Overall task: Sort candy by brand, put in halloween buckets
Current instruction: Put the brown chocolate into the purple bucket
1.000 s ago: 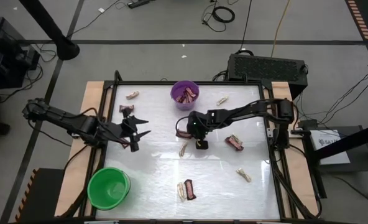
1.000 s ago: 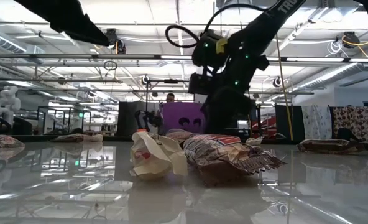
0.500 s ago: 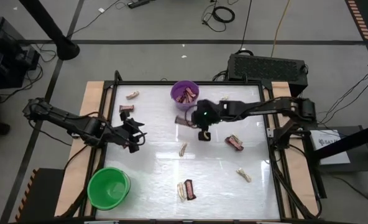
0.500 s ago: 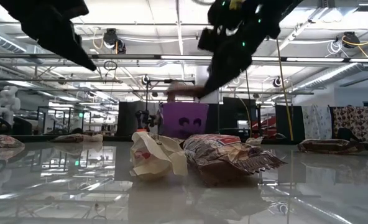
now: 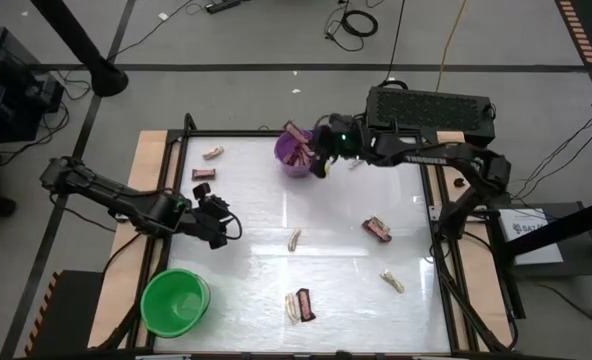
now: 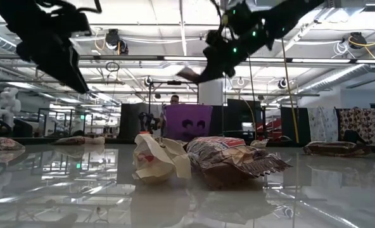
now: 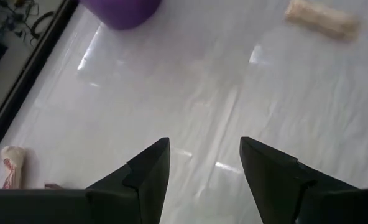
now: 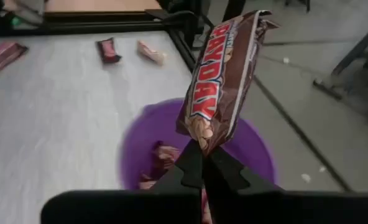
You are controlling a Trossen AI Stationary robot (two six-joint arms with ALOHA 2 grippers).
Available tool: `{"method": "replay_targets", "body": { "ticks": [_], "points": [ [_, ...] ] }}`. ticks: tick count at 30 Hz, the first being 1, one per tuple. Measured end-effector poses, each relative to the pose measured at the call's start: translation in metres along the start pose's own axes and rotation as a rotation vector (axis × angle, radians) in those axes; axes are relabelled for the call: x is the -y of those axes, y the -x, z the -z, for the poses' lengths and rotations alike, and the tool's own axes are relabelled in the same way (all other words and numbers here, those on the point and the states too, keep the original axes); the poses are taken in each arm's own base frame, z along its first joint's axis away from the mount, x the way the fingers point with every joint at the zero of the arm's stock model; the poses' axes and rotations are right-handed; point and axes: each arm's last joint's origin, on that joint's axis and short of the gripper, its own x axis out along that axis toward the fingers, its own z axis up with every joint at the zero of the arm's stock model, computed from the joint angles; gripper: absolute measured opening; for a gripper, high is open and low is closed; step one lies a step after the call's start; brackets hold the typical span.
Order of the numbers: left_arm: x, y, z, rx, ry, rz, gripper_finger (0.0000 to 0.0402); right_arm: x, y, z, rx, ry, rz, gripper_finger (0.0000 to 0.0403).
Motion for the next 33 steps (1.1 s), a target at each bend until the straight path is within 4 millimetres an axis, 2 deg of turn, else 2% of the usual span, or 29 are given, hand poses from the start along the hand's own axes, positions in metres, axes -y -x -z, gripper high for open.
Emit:
{"method": "replay_targets", "body": {
  "ticks": [5, 13, 17, 23, 33],
  "points": [
    [0.003, -0.004, 0.0, -0.017, -0.032, -0.007, 0.0202, 0.024, -0.019, 0.012, -0.091, -0.08, -0.023, 0.0],
    [0.003, -0.005, -0.001, -0.013, -0.032, -0.006, 0.0202, 0.027, -0.047, 0.023, -0.246, -0.092, -0.076, 0.0],
    [0.003, -0.005, -0.001, -0.012, -0.031, -0.004, 0.0202, 0.028, -0.058, 0.02, -0.249, -0.135, -0.066, 0.0003],
    [0.003, -0.005, 0.0, -0.015, -0.031, 0.001, 0.0202, 0.028, -0.057, 0.015, -0.268, -0.132, -0.07, 0.0034],
    [0.004, -0.005, 0.0, -0.019, -0.031, 0.009, 0.0202, 0.029, -0.048, 0.004, -0.362, -0.125, -0.086, 0.0114]
  ]
}}
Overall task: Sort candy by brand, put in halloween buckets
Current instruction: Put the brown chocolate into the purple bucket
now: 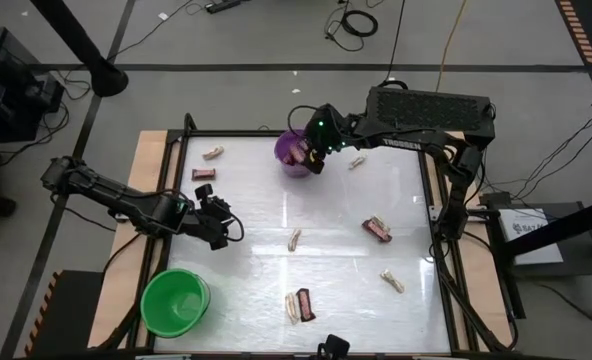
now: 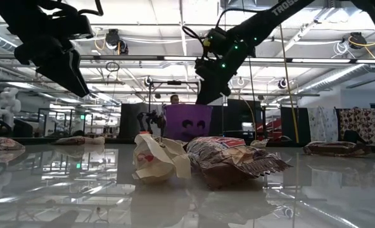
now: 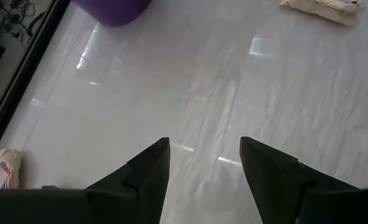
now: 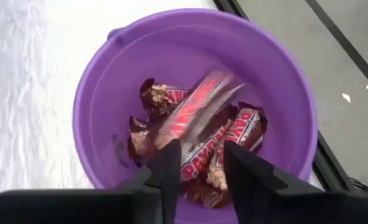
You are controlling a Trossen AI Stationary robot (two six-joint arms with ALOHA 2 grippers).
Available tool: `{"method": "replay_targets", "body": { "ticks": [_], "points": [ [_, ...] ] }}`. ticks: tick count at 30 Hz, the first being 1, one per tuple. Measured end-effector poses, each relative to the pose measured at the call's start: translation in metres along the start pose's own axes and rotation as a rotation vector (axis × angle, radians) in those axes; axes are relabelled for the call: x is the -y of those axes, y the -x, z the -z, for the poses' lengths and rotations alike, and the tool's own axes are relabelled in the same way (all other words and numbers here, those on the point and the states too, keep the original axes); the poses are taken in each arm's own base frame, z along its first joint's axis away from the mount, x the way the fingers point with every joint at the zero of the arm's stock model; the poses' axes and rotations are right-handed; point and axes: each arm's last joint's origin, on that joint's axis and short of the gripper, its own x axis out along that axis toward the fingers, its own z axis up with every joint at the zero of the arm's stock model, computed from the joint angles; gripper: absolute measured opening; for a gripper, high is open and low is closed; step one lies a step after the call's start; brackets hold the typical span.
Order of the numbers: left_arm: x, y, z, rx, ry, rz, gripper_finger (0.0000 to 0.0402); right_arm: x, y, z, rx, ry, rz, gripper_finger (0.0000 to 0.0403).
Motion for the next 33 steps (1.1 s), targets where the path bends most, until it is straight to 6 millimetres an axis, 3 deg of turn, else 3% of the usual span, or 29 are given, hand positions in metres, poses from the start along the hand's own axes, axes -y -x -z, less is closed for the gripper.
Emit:
{"method": "replay_targets", "body": {
  "ticks": [8, 13, 17, 21, 29, 33],
  "points": [
    [0.0, 0.0, 0.0, 0.0, 0.0, 0.0, 0.0202, -0.011, 0.032, -0.013, -0.217, 0.041, -0.035, 0.0145],
    [0.0, 0.0, 0.0, 0.002, 0.002, 0.001, 0.0202, -0.025, 0.057, -0.007, -0.46, 0.031, -0.069, 0.0146],
    [0.001, 0.0, -0.002, 0.021, 0.013, 0.008, 0.0202, -0.036, 0.069, 0.008, -0.637, 0.024, -0.086, 0.0145],
    [0.001, 0.0, -0.003, 0.025, 0.016, 0.01, 0.0202, -0.049, 0.067, 0.027, -0.723, 0.002, -0.082, 0.0141],
    [0.001, 0.0, -0.003, 0.026, -0.01, 0.01, 0.0202, -0.082, 0.062, 0.09, -0.905, 0.013, -0.081, 0.0141],
    [0.002, 0.0, -0.005, 0.048, 0.003, 0.018, 0.0202, -0.101, 0.06, 0.113, -0.911, 0.066, -0.106, 0.0141]
  ]
}}
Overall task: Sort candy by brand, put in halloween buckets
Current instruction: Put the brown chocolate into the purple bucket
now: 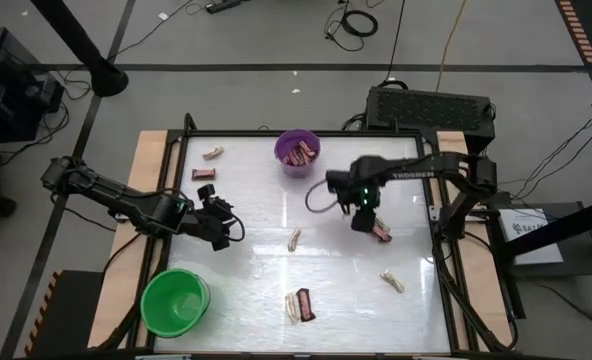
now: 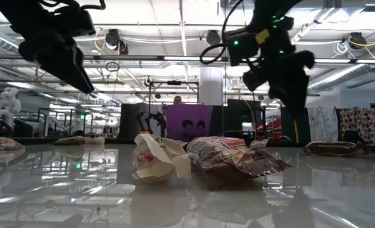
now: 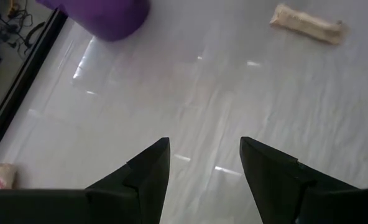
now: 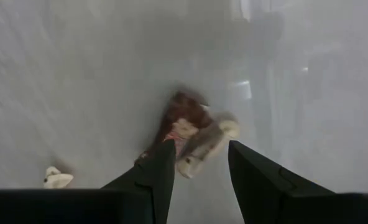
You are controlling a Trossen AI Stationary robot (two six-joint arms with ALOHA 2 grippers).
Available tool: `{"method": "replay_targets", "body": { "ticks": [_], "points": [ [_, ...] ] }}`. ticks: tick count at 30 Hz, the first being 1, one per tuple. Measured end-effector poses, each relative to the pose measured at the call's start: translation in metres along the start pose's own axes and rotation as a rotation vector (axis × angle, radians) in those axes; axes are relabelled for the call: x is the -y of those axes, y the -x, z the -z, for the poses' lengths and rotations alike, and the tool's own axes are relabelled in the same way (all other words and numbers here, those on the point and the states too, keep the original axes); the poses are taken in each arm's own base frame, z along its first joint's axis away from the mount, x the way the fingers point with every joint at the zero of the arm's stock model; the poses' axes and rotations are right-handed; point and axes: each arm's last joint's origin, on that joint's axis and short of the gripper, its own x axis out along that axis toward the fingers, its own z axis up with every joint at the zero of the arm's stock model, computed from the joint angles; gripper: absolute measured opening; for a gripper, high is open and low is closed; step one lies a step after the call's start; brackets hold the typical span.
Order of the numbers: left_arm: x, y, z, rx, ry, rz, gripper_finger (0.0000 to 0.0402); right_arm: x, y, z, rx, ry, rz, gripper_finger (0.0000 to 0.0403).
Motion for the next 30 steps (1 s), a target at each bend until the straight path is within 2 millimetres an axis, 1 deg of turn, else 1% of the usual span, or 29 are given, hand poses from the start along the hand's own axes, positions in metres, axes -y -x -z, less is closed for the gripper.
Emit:
{"method": "replay_targets", "body": {
  "ticks": [5, 8, 12, 15, 19, 24, 30],
  "points": [
    [0.001, 0.0, -0.002, 0.023, -0.013, 0.008, 0.0202, -0.023, -0.021, 0.008, 0.013, 0.115, 0.02, 0.0141],
    [0.001, 0.0, -0.003, 0.025, -0.018, 0.009, 0.0202, -0.031, -0.03, 0.01, 0.026, 0.156, 0.067, 0.0141],
    [0.001, 0.0, -0.003, 0.026, -0.032, 0.009, 0.0202, -0.038, -0.033, 0.012, 0.036, 0.191, 0.131, 0.0141],
    [0.001, 0.0, -0.004, 0.035, -0.03, 0.012, 0.0202, -0.042, -0.033, 0.01, 0.065, 0.201, 0.134, 0.0141],
    [0.001, 0.0, -0.004, 0.038, -0.028, 0.013, 0.0202, -0.045, -0.036, 0.006, 0.093, 0.188, 0.13, 0.0141],
    [0.001, 0.0, -0.004, 0.037, -0.028, 0.013, 0.0202, -0.046, -0.042, 0.002, 0.087, 0.149, 0.13, 0.0141],
    [0.002, 0.0, -0.004, 0.036, -0.028, 0.015, 0.0202, -0.045, -0.049, -0.001, 0.072, -0.001, 0.146, 0.0141]
  ]
}}
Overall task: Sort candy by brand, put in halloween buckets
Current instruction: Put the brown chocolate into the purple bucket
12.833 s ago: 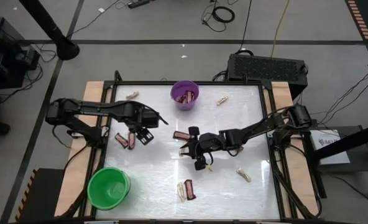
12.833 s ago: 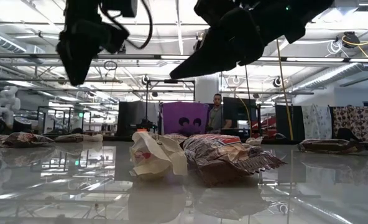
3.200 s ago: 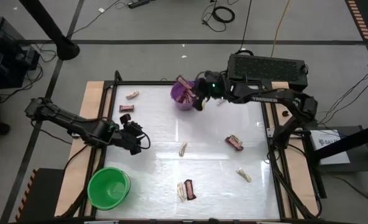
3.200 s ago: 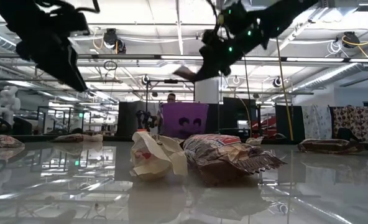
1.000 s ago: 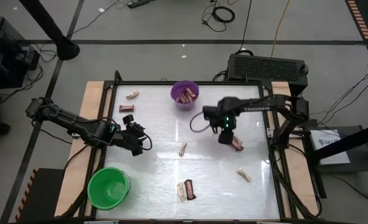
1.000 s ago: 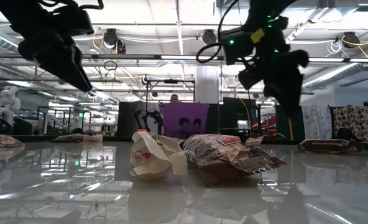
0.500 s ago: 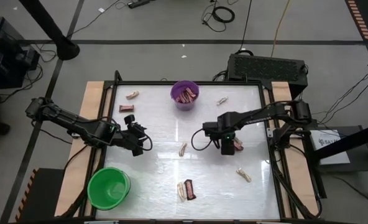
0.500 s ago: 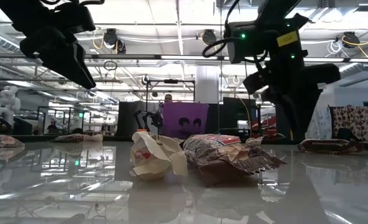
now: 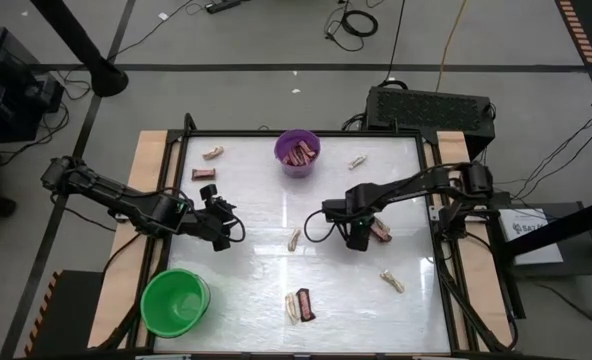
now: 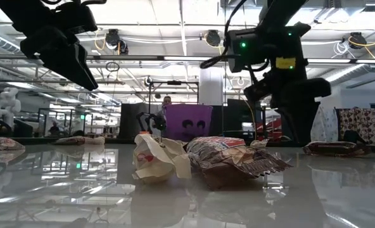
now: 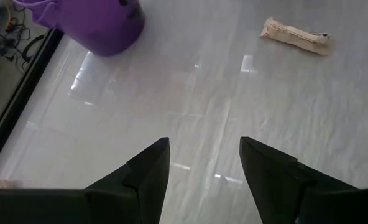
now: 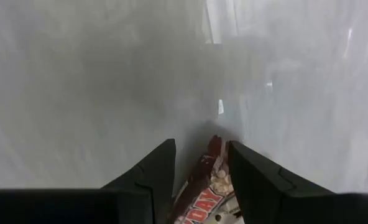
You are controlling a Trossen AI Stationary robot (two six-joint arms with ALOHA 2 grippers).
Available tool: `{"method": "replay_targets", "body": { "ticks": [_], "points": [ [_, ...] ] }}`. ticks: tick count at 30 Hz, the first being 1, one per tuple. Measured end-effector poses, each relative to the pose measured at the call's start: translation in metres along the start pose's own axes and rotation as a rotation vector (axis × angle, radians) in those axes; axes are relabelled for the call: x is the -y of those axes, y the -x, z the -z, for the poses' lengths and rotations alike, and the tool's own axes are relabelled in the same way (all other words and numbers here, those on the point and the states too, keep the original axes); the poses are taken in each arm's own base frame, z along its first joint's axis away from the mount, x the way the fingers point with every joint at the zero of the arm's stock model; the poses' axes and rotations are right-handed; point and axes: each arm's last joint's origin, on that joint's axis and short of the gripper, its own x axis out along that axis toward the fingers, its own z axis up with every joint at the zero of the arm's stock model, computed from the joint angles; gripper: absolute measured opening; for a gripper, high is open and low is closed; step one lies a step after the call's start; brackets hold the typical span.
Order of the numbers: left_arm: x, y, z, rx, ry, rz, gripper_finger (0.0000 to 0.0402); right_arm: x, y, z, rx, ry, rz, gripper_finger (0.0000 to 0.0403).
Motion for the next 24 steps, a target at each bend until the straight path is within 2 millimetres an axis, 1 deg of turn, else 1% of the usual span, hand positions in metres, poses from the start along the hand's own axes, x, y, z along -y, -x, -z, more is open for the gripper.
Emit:
{"method": "replay_targets", "body": {
  "ticks": [8, 15, 24],
  "points": [
    [0.0001, 0.0, 0.0, -0.001, 0.001, 0.004, 0.0202, 0.0013, -0.002, -0.0009, 0.011, -0.13, 0.059, 0.0141],
    [0.0001, 0.0, 0.0001, -0.002, 0.0, 0.004, 0.0202, -0.0032, -0.0017, 0.0048, -0.021, -0.261, 0.079, 0.0141],
    [0.0001, 0.0, 0.0, -0.001, 0.001, 0.004, 0.0202, -0.0021, -0.0041, 0.0047, -0.027, -0.293, 0.11, 0.0141]
  ]
}}
